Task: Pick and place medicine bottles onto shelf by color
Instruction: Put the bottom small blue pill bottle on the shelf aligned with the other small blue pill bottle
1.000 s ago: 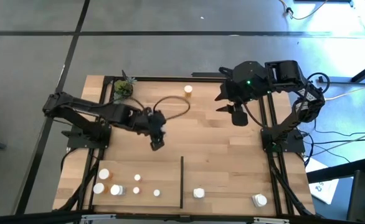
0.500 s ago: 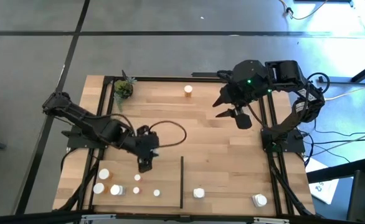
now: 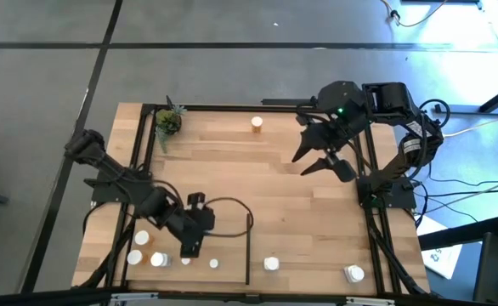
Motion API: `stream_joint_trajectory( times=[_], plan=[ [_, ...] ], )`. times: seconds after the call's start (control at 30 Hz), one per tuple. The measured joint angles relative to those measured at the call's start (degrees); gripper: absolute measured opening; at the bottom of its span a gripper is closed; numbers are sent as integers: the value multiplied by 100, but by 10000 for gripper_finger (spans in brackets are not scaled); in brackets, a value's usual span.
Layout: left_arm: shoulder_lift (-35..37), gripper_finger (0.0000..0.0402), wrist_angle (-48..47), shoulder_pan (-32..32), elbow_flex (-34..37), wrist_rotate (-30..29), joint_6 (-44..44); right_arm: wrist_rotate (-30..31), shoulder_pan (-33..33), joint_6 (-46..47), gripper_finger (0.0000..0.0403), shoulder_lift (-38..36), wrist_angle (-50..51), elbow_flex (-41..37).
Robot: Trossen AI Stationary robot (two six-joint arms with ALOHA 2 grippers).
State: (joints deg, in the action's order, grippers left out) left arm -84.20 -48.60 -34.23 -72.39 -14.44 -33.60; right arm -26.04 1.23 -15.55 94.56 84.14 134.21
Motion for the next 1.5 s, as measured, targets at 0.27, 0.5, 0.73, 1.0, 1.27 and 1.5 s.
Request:
stream_joint_trajectory(
  times=[0.27,0.5,0.73,1.0,1.27,1.5],
  plan=[
    [-552,92,661,-241,2,-227,269,-9,0,-11,186,0,-105,0],
    [-885,92,847,-378,-1,-515,239,-28,0,-18,186,0,-117,0],
    [-1101,92,887,-466,-1,-470,64,-543,0,-275,186,0,-119,0],
    [-1110,92,876,-515,-1,-634,-185,-535,2,-291,186,0,-119,0],
    [-1292,92,834,-493,2,-680,-405,-511,2,-302,186,0,-119,0],
    [-1415,92,860,-538,2,-645,-491,-509,2,-317,186,0,-119,0]
  ],
)
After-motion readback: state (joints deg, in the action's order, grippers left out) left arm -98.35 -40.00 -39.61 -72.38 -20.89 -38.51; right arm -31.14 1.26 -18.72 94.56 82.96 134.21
